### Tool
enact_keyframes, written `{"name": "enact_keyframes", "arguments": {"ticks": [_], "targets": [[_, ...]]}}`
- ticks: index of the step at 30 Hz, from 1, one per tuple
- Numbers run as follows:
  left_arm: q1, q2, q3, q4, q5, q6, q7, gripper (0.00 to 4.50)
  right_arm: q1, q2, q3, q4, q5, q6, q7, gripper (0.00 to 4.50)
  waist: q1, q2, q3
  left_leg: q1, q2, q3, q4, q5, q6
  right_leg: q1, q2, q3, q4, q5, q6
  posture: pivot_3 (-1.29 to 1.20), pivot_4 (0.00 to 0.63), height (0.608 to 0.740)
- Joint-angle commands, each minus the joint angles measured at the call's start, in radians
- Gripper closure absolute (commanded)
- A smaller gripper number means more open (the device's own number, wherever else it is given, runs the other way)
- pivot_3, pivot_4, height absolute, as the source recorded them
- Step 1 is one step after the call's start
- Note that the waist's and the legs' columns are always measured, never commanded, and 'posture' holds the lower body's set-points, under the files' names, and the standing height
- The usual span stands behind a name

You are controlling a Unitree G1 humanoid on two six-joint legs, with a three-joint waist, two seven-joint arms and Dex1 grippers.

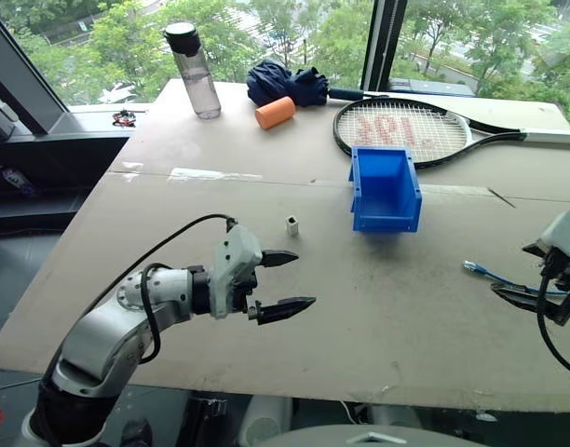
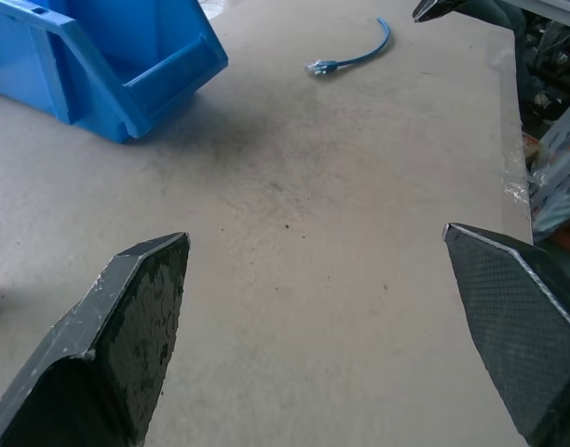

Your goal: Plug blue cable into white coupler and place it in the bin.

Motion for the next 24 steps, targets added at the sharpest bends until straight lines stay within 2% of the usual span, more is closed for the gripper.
{"name": "enact_keyframes", "arguments": {"ticks": [1,6,15,18,22,24], "targets": [[-0.04,-0.006,-0.014,-0.072,-0.01,-0.004,0.0,0.07,-0.142,-0.006,0.198,0.107,-0.041,0.012,0.027,0.0,-0.001,0.0,0.001,0.0,0.0,0.0,0.0,0.0,0.0,0.0,0.0,0.0,0.0,0.0,0.0,0.0,0.15,0.74],[-0.068,-0.001,-0.021,-0.086,0.0,0.012,0.018,0.07,-0.324,0.042,0.427,0.291,-0.142,-0.049,0.101,0.0,-0.001,0.001,0.001,0.0,0.0,0.0,0.001,0.0,0.001,0.0,0.0,0.0,0.0,0.0,0.0,0.0,0.15,0.74],[-0.087,0.01,-0.022,-0.072,0.01,0.003,-0.004,0.07,-0.596,0.162,0.69,0.589,-0.367,-0.188,0.221,0.0,-0.012,0.002,0.002,0.001,0.0,-0.001,0.002,0.0,0.001,0.001,0.001,0.0,0.002,0.0,0.001,0.0,0.15,0.74],[-0.072,0.014,-0.008,-0.07,-0.002,-0.014,-0.031,0.0,-0.641,0.192,0.745,0.677,-0.436,-0.229,0.257,0.81,-0.014,0.002,0.002,0.001,0.0,-0.001,0.002,0.0,0.001,0.001,0.001,0.0,0.002,0.001,0.002,0.0,0.15,0.74],[-0.059,0.003,-0.007,-0.058,0.001,-0.039,-0.054,0.0,-0.64,0.191,0.739,0.676,-0.457,-0.239,0.295,2.52,-0.017,0.001,0.001,0.002,0.0,-0.001,0.003,0.0,0.001,0.003,0.001,0.0,0.002,0.001,0.002,0.0,0.15,0.74],[-0.055,-0.007,-0.009,-0.054,0.001,-0.045,-0.055,0.0,-0.625,0.184,0.728,0.627,-0.465,-0.247,0.297,3.59,-0.016,0.001,0.001,0.001,0.0,-0.002,0.005,0.0,0.001,0.003,0.001,-0.001,0.002,0.001,0.001,0.0,0.15,0.74]]}}
